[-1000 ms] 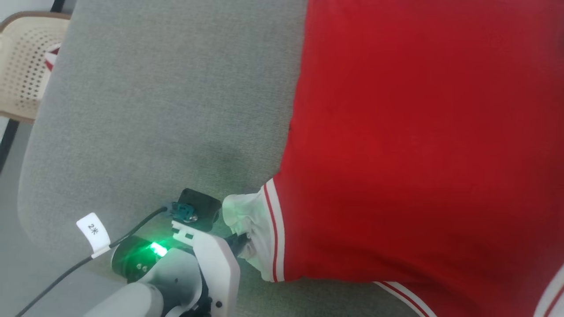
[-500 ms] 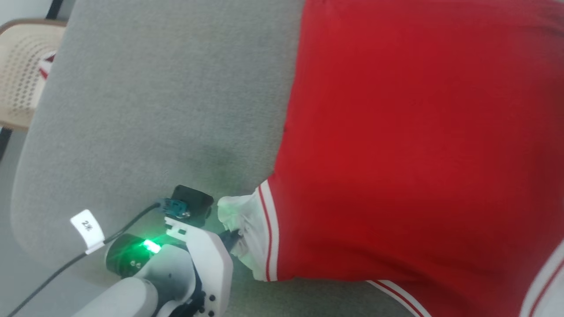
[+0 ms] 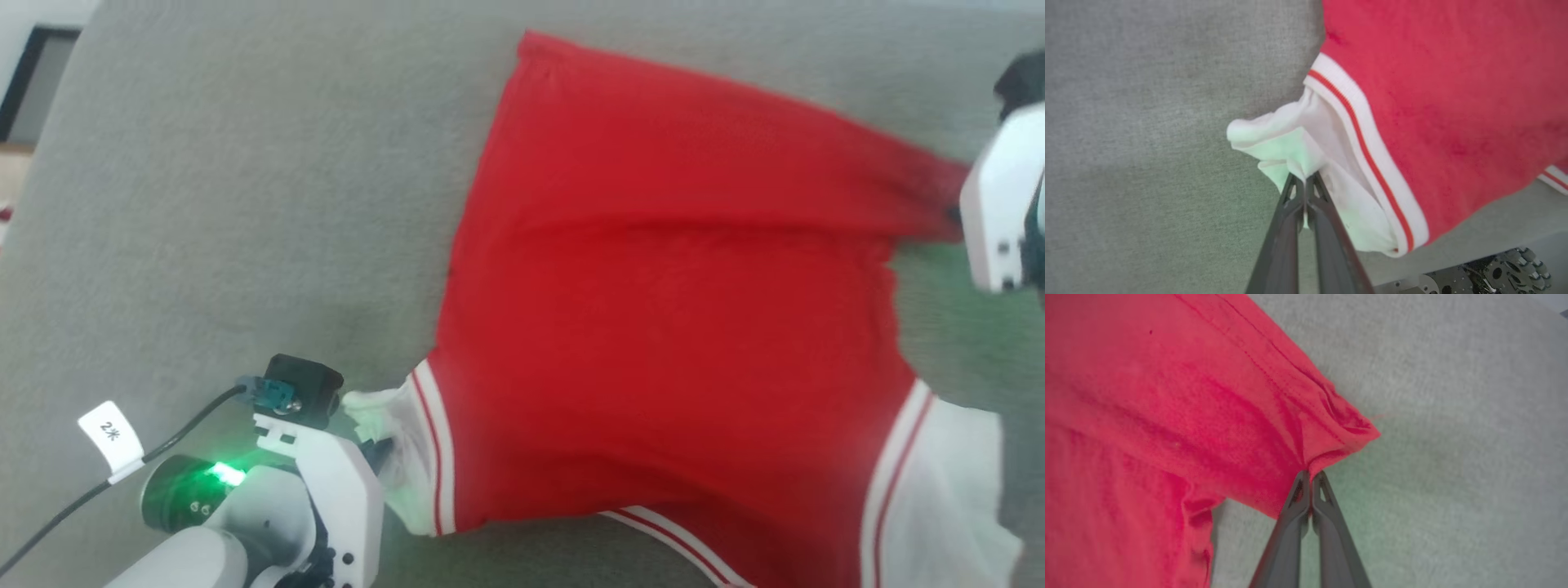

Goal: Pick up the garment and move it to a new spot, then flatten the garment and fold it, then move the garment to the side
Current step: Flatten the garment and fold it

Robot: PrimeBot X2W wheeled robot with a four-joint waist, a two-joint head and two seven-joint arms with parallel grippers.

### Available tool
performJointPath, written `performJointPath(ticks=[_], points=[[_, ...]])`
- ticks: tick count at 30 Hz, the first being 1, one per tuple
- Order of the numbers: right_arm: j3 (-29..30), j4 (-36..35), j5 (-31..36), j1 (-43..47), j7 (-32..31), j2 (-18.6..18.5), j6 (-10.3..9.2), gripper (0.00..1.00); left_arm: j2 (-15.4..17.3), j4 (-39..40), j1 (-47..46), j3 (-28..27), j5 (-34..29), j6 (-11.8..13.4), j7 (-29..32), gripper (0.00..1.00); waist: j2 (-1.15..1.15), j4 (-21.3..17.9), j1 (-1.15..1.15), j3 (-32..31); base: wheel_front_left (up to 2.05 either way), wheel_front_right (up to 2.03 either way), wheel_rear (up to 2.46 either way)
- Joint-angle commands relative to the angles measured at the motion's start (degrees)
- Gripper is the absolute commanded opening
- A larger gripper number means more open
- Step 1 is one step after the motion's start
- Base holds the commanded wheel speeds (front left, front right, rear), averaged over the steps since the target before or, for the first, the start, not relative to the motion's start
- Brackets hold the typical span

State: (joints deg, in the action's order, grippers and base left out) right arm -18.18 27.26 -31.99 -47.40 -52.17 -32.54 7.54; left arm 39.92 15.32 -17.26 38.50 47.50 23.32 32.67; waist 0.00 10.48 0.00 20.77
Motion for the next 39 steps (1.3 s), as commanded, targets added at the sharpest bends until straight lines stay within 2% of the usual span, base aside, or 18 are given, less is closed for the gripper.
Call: performJointPath(ticks=[1,6,14,19,23,24,25,26,31,39], points=[[0.18,-2.30,-0.98,2.48,-0.51,-0.44,-0.10,0.00,0.49,0.26,0.73,-0.31,0.68,0.24,0.00,0.00,0.00,-1.80,0.00,-1.66,0.00,0.00,0.00],[3.55,-16.04,-4.50,14.97,-2.99,-2.48,-0.10,0.00,1.54,0.85,1.82,-0.67,0.69,0.70,0.38,0.00,0.00,-3.92,0.00,-3.27,0.00,0.00,0.00],[12.09,-33.94,-4.83,36.90,-9.26,-0.63,-0.10,0.00,2.91,2.04,2.45,-1.27,1.01,1.40,0.67,0.00,0.00,-5.72,0.00,-4.07,0.00,0.00,0.00],[16.56,-38.79,-3.01,46.69,-10.08,3.63,-0.10,0.00,2.76,2.25,2.46,-1.13,1.01,1.40,0.60,0.00,0.00,-5.97,0.00,-3.75,0.00,0.00,0.00],[17.20,-37.31,0.02,50.02,-7.93,6.95,-0.10,0.00,2.47,1.92,2.07,-1.08,1.09,1.17,0.53,0.00,0.00,-6.08,0.00,-3.42,0.00,0.00,0.00],[17.05,-36.59,1.23,50.08,-6.84,7.29,-0.10,0.31,2.33,1.84,1.99,-1.08,1.20,1.08,0.47,0.00,0.00,-6.12,0.00,-3.34,0.00,0.00,0.00],[16.81,-35.96,1.93,49.96,-6.03,7.66,-0.11,0.92,2.27,1.77,1.89,-1.07,1.24,0.99,0.44,0.00,0.00,-6.14,0.00,-3.29,0.00,0.00,0.00],[16.75,-35.33,2.33,49.83,-5.48,8.22,-0.11,1.00,2.27,1.65,1.80,-1.05,1.27,0.90,0.41,0.00,0.00,-6.18,0.00,-3.27,0.00,0.00,0.00],[17.43,-36.93,2.03,48.38,-4.82,7.94,-0.12,1.00,2.11,1.39,1.64,-0.99,1.34,0.76,0.18,0.00,0.00,-6.34,0.00,-3.26,0.00,0.00,0.00],[20.00,-47.14,-0.55,44.65,-6.54,6.75,-0.09,1.00,1.72,1.17,1.54,-0.54,1.13,0.54,-0.06,0.00,0.00,-5.85,0.00,-3.22,0.00,0.00,0.00]])
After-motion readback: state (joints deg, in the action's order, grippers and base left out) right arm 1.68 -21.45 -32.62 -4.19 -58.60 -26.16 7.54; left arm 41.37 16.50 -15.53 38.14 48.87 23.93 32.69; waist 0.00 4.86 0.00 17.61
